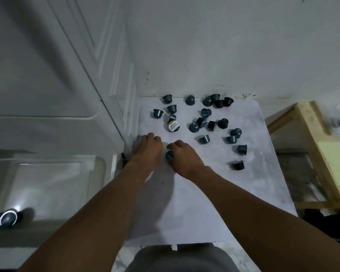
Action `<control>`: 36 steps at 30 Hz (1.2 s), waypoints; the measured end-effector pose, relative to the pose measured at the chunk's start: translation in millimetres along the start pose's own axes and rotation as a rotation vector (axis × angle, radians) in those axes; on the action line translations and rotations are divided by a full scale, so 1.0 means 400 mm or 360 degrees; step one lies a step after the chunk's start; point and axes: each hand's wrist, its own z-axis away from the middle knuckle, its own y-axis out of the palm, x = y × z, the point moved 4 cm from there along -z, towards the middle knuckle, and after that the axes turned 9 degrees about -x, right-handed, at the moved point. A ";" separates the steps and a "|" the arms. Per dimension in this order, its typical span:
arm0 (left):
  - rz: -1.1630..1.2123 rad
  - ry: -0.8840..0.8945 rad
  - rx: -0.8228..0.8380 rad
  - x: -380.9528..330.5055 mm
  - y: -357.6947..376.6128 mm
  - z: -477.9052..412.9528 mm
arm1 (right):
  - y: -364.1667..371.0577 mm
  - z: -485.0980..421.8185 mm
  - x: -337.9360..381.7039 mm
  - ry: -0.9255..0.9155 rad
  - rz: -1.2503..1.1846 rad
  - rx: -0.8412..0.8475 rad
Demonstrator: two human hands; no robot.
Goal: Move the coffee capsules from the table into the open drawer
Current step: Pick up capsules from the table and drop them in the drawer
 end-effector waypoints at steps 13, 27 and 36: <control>-0.0183 0.0051 0.0072 0.007 0.030 -0.049 | 0.001 -0.062 -0.077 0.0059 0.0023 0.0118; 0.0486 0.0150 -0.0236 -0.043 -0.006 -0.017 | -0.056 0.016 -0.101 0.0243 -0.0078 -0.0092; 0.1043 0.0008 -0.0201 -0.030 -0.037 0.028 | -0.101 0.078 -0.093 0.0334 -0.0128 -0.0272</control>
